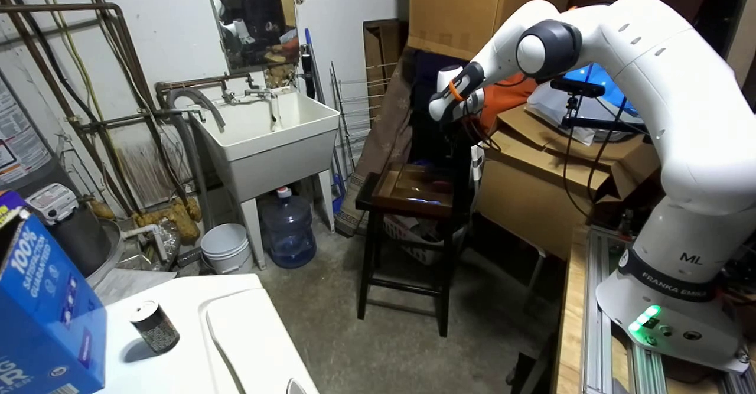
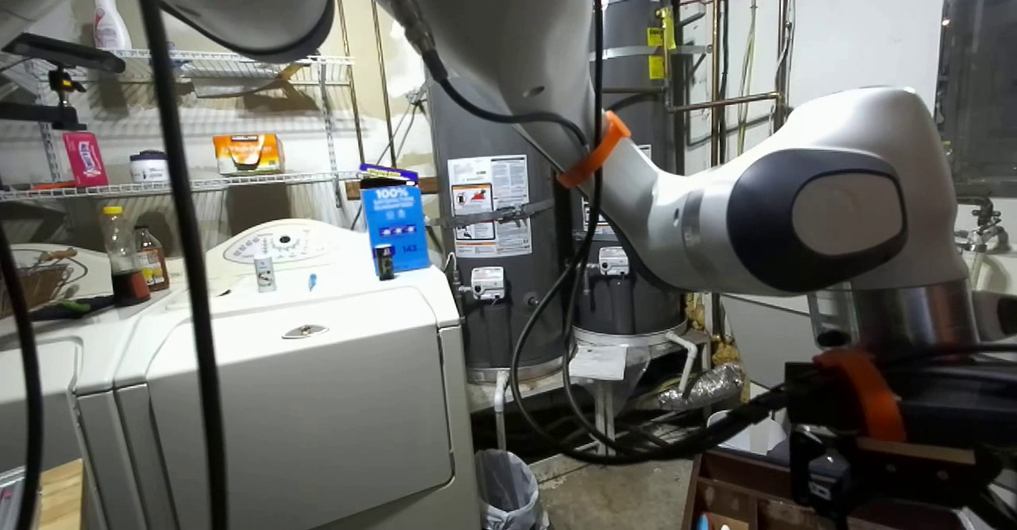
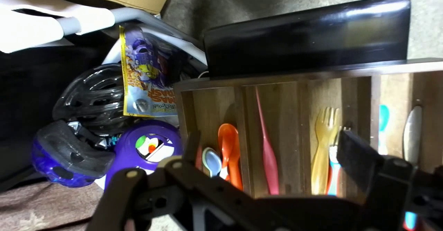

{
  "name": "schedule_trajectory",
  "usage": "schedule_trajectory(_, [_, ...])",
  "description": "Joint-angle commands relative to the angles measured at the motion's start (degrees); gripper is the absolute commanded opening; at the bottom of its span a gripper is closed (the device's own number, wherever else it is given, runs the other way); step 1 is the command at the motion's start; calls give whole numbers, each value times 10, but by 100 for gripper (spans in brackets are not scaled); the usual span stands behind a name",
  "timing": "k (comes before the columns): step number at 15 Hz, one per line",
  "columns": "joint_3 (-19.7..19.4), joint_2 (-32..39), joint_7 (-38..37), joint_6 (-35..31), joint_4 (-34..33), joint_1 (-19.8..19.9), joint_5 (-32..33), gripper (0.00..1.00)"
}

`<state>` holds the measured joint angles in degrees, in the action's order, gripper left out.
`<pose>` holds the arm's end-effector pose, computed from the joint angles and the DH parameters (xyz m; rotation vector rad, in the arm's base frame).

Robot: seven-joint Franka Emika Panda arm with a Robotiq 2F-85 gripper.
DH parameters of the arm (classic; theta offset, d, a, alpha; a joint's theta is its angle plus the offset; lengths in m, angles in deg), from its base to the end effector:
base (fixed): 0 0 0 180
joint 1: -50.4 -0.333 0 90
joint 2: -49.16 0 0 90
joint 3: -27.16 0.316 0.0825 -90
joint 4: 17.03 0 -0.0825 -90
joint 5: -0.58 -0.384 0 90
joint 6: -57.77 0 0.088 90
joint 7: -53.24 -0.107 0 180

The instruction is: Move the pink thing from the utensil organizer to the washing machine

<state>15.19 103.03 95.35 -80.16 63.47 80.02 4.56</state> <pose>0.5683 -0.4632 0.1522 2.9202 0.2191 -0.1247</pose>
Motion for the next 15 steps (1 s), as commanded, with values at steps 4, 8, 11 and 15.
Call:
schedule_trajectory(4, [32, 58, 1, -5, -71, 33, 6, 100])
schedule_trajectory(8, [27, 82, 0, -17, -98, 30, 4, 100])
schedule_trajectory(11, [40, 119, -1, -37, -138, 36, 9, 100])
schedule_trajectory(15, [49, 155, -9, -70, -177, 47, 0, 100])
